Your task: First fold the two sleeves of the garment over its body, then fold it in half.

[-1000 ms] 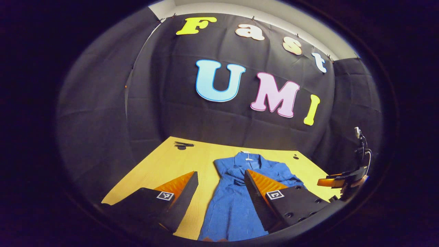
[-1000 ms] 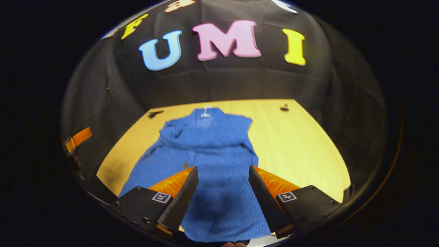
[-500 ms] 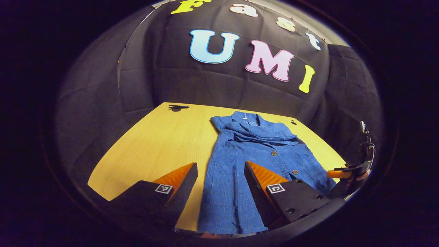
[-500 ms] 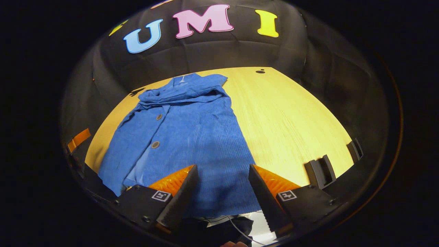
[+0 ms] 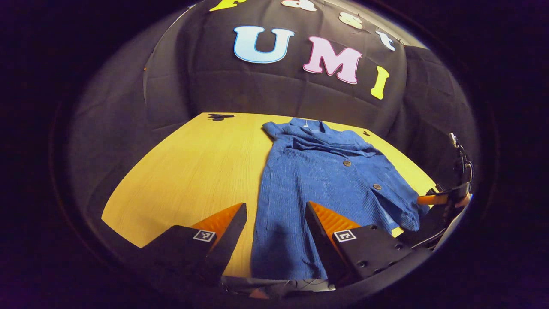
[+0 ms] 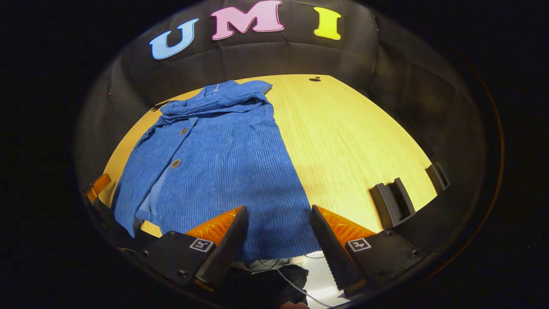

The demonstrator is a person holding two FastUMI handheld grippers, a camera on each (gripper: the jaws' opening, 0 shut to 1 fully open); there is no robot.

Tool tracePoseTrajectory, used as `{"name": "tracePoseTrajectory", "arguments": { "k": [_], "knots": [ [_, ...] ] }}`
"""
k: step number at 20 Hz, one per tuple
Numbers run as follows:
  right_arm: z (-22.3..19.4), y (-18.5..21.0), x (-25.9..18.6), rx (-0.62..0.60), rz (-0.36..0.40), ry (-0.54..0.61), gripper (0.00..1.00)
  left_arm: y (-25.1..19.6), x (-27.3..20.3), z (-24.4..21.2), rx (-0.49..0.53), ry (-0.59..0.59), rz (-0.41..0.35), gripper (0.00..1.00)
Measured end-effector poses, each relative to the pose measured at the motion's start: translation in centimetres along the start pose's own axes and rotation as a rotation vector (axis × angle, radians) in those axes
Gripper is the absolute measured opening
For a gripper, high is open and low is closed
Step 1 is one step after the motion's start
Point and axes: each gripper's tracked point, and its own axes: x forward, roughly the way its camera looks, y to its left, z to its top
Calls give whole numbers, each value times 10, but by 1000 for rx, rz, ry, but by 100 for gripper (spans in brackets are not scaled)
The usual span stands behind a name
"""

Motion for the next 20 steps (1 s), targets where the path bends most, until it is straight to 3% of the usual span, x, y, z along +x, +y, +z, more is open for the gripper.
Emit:
{"name": "tracePoseTrajectory", "arguments": {
  "k": [8, 12, 20],
  "knots": [
    [-11, -9, 2, -10, -31, 32, 97, 3, -2, -43, 10, 151, 80, 83],
    [-9, -11, 2, 5, -44, 23, 98, 0, 0, -42, 81, 154, 115, 83],
    [-13, -9, 2, 4, -44, 39, 98, -2, 3, -40, 83, 159, 105, 83]
  ]
}}
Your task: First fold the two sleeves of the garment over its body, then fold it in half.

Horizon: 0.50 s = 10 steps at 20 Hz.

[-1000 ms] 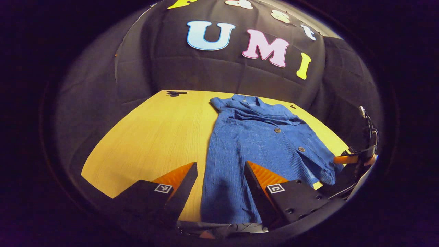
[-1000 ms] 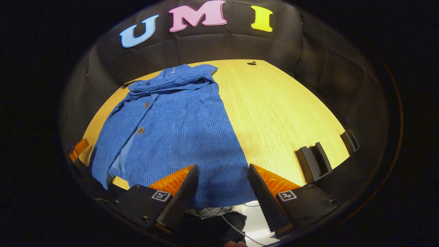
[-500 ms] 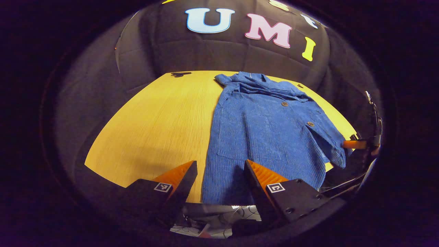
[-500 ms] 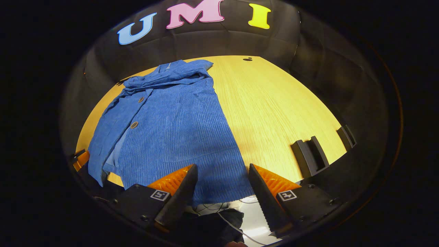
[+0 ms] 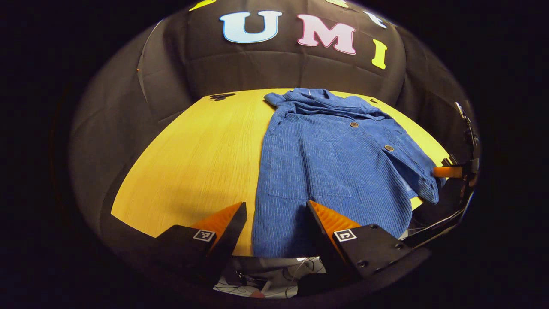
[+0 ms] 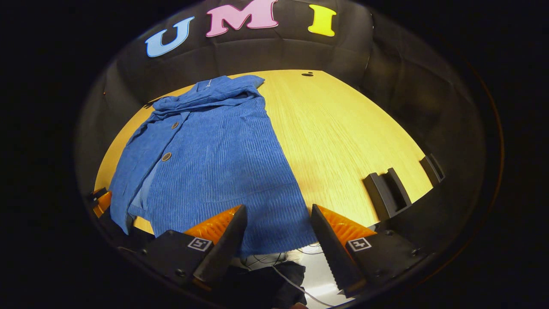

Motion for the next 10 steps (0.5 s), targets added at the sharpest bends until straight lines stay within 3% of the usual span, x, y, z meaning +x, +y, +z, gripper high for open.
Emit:
{"name": "tracePoseTrajectory", "arguments": {
  "k": [3, 5, 6, 7, 8, 9, 10],
  "knots": [
    [3, 0, 2, 12, 3, 16, 95, 0, 0, -1, -8, 13, 0, 83],
    [2, 1, 0, 9, -1, 21, 77, -1, 0, 0, -9, 11, -4, 83],
    [0, 1, 0, 13, -4, 26, 85, -3, 3, 1, -6, 8, -9, 83],
    [0, 1, 0, 17, -7, 31, 85, -5, 4, 2, -3, 5, -14, 78],
    [0, 1, 0, 17, -8, 38, 85, -7, 5, 3, -1, 3, -15, 75],
    [2, 4, 2, 20, 10, 34, 77, -8, 7, 5, 1, 0, -20, 69],
    [2, 10, -1, 25, 22, 38, 85, -11, 7, 5, 3, -3, -31, 69]
  ]
}}
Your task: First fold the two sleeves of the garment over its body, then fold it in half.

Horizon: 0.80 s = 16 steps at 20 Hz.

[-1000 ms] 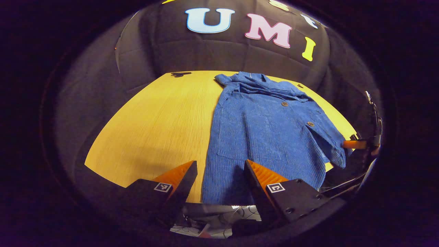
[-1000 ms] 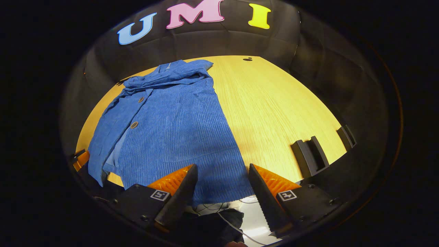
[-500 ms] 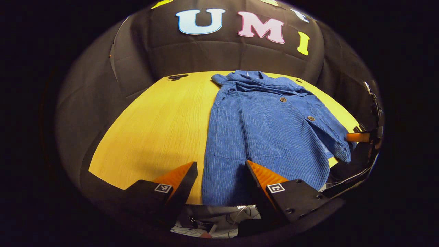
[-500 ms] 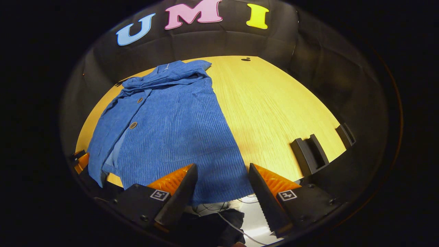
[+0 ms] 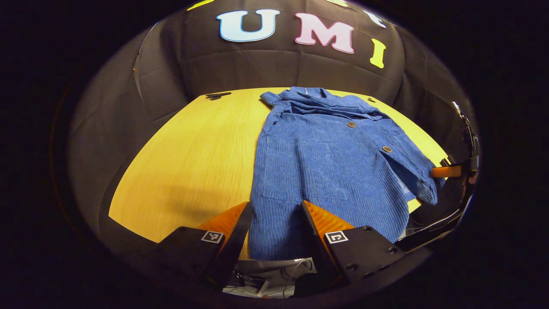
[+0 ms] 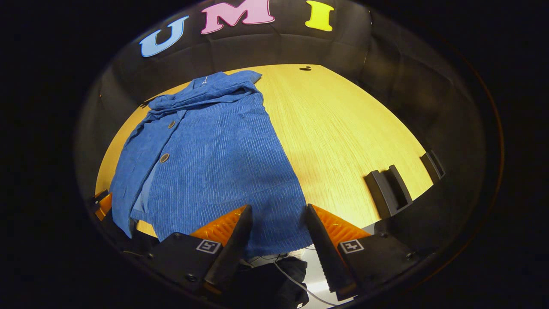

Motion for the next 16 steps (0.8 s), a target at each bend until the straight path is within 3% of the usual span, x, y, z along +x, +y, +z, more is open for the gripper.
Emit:
{"name": "tracePoseTrajectory", "arguments": {
  "k": [2, 4, 5, 6, 7, 9, 10, 11, 12, 16],
  "knots": [
    [0, 3, 3, -1, -1, -19, 31, -4, 4, 4, -1, -4, -9, 62],
    [0, 3, 3, 1, -4, -15, 36, -11, 7, 6, 0, -4, -39, 60],
    [0, 4, 3, 7, 7, -12, 36, -14, 7, 8, -6, -2, -53, 46],
    [1, 7, -2, 23, 9, 0, 36, -13, 5, 8, -15, 4, -47, 46],
    [3, 7, 2, 34, 4, -2, 15, -13, 8, 9, -36, 11, -37, 33],
    [3, 8, 3, 25, 7, 10, 16, -13, 9, 12, -92, 32, -40, 7],
    [2, 8, 6, 29, -1, 18, 16, -14, 11, 13, -117, 50, -48, 6],
    [2, 9, 3, 36, -5, 25, 7, -16, 10, 15, -140, 63, -53, 6],
    [2, 9, 6, 43, -3, 33, 7, -18, 11, 15, -159, 76, -61, 1],
    [3, 10, 6, 56, 4, 34, 7, -18, 12, 18, -174, 106, -82, 1]
  ]
}}
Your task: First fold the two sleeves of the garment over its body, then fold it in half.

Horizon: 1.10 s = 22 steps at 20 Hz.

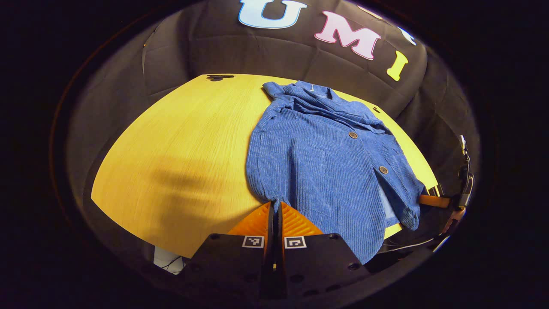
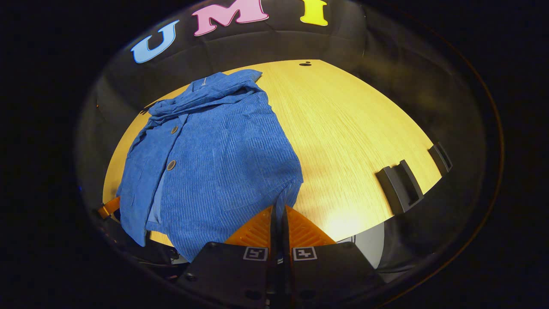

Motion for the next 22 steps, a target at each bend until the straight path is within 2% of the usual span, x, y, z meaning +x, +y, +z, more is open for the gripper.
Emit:
{"name": "tracePoseTrajectory", "arguments": {
  "k": [5, 12, 16, 22],
  "knots": [
    [2, 5, -1, 8, 23, 14, 7, 0, -2, 5, 16, 80, 31, 0],
    [25, 28, -25, 27, 82, -52, 7, -8, -30, 25, -9, 21, 17, 0],
    [58, 40, -44, 54, 121, -111, 7, -11, -52, 45, -2, -6, -5, 0],
    [118, 64, -72, -52, 160, -210, 7, -22, -81, 108, 99, -76, -32, 0]
  ]
}}
